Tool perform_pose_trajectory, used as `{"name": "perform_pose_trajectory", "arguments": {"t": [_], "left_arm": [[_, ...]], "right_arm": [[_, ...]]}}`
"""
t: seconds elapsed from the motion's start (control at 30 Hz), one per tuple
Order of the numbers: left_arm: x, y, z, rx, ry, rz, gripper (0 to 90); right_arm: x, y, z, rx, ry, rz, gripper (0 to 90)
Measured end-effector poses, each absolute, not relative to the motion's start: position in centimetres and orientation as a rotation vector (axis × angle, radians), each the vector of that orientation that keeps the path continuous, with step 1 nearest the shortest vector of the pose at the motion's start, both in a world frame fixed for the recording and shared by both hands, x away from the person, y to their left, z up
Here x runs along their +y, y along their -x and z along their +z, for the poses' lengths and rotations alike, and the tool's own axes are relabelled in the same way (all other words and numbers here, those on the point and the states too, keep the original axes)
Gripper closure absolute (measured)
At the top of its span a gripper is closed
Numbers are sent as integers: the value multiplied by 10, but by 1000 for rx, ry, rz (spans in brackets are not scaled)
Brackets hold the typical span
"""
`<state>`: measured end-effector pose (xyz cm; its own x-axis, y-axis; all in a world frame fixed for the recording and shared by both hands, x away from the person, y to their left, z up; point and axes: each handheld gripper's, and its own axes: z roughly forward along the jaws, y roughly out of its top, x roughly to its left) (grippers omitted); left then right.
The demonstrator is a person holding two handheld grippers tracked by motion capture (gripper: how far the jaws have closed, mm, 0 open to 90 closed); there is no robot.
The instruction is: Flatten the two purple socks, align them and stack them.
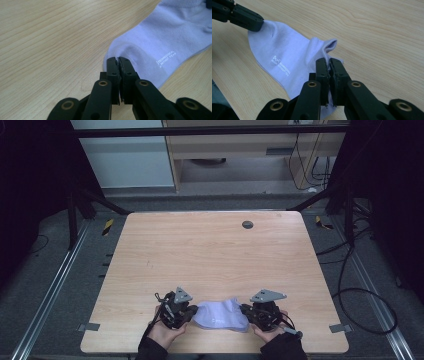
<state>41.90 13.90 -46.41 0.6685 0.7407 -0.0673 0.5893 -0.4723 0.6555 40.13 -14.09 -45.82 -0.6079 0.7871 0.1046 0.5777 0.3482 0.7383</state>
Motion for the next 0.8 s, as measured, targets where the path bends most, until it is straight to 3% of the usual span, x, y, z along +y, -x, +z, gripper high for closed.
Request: {"name": "perform_pose_trajectory", "arguments": {"t": [0.57,0.8], "left_arm": [[135,-420,-477,1033,-2261,281,855],[139,-418,-470,1037,-2224,324,683]], "right_arm": [[-146,-402,-472,2382,-1285,1019,855],[-150,-403,-472,2360,-1305,1026,752]]}}
